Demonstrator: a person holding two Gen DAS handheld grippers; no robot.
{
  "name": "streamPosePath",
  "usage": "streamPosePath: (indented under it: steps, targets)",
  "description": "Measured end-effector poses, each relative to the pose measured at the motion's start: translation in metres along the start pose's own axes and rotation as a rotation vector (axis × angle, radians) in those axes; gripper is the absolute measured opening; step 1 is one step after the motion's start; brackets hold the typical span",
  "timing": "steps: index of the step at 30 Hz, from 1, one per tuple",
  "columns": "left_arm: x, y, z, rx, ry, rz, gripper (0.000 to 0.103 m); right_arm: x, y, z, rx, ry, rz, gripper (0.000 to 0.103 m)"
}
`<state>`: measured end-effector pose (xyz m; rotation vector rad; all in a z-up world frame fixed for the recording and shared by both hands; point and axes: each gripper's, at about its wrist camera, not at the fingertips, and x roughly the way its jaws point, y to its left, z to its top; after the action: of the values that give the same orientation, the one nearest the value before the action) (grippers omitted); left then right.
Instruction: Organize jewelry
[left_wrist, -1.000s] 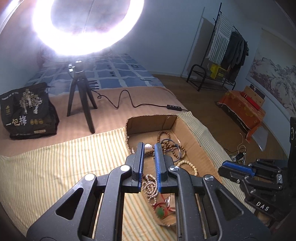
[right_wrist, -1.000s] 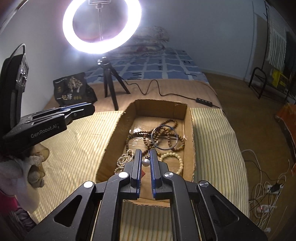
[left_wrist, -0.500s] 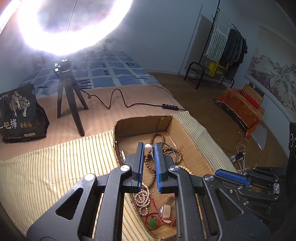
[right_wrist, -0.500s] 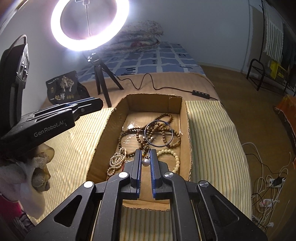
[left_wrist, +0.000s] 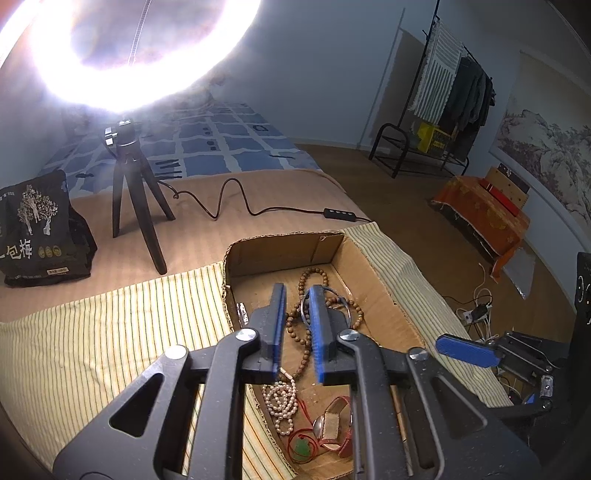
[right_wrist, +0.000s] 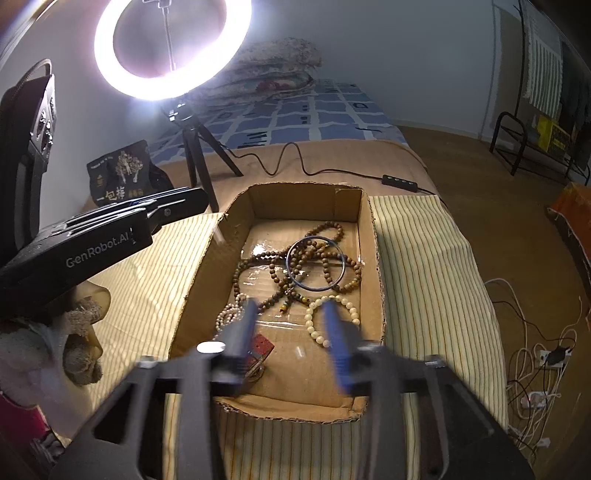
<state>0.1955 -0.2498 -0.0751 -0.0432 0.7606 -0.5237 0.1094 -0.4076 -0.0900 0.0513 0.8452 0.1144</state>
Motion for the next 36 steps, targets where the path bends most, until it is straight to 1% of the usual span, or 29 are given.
streamPosePath:
  steps: [1, 2, 3, 6, 13, 15, 17, 24, 36]
  targets:
    - [-0.001, 0.0, 0.0, -0.003, -0.005, 0.004, 0.052, 0.0, 0.0, 0.0, 0.0, 0.0, -0.001, 0.051]
    - [-0.002, 0.001, 0.0, -0.01, -0.018, 0.01, 0.06, 0.0, 0.0, -0.001, -0.003, 0.002, -0.011, 0.053]
    - [-0.005, 0.001, 0.0, -0.016, -0.036, 0.012, 0.066, 0.0, 0.001, -0.001, -0.006, 0.004, -0.018, 0.054]
    - [-0.007, 0.0, 0.002, -0.009, -0.044, 0.024, 0.066, 0.002, 0.001, -0.003, -0.009, 0.012, -0.041, 0.061]
    - [-0.009, -0.001, 0.002, 0.001, -0.047, 0.032, 0.068, 0.003, -0.001, -0.003, 0.015, 0.016, -0.065, 0.062]
    - [-0.011, -0.002, 0.002, 0.002, -0.047, 0.03, 0.068, 0.001, -0.001, -0.002, 0.018, 0.01, -0.081, 0.067]
    - [-0.013, -0.002, 0.002, 0.005, -0.049, 0.03, 0.068, -0.002, -0.002, -0.002, 0.022, 0.001, -0.09, 0.069]
    - [-0.025, -0.004, 0.0, 0.027, -0.06, 0.037, 0.068, -0.009, -0.003, -0.001, 0.032, -0.012, -0.104, 0.069]
    - [-0.066, 0.001, -0.007, 0.056, -0.103, 0.065, 0.068, -0.039, 0.002, 0.0, 0.037, -0.084, -0.155, 0.07]
